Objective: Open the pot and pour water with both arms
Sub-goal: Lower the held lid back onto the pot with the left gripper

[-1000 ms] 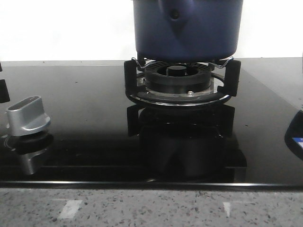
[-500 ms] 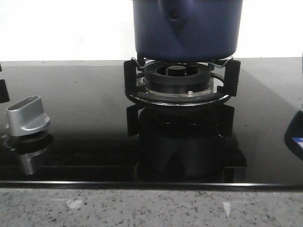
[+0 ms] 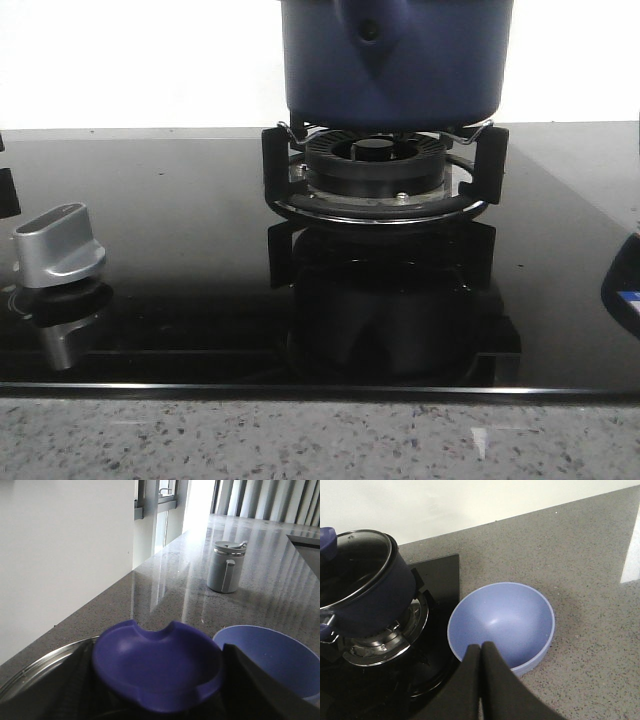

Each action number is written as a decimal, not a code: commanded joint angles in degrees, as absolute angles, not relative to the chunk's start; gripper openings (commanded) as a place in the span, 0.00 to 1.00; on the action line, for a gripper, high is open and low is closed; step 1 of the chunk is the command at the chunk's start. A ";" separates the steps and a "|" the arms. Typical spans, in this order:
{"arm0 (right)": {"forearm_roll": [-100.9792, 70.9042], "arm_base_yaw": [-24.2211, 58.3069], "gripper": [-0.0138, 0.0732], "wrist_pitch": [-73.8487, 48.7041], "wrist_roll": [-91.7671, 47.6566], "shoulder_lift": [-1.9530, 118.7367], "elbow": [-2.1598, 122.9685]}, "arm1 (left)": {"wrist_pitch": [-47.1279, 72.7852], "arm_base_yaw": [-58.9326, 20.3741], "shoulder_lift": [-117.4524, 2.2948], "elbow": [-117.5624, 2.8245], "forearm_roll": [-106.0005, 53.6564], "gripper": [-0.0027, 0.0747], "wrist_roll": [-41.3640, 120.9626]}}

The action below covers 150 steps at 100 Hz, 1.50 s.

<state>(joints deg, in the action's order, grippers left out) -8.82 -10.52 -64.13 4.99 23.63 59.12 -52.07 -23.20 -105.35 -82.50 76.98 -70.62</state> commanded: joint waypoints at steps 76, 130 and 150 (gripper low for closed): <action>-9.36 -10.54 0.07 -62.07 4.45 24.22 60.40 | -51.61 -25.18 -102.91 -84.63 69.22 0.48 -70.62; -9.36 -10.54 0.07 -63.11 4.45 24.22 60.40 | -50.75 -25.00 -102.22 -84.63 69.30 0.83 -70.54; -8.85 -10.54 0.07 -62.10 4.45 24.22 60.40 | -50.86 -23.44 -96.54 -84.63 69.16 0.82 -71.29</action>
<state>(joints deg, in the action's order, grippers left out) -9.04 -10.52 -66.77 4.99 23.63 59.12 -48.58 -24.49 -102.92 -82.62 73.85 -70.49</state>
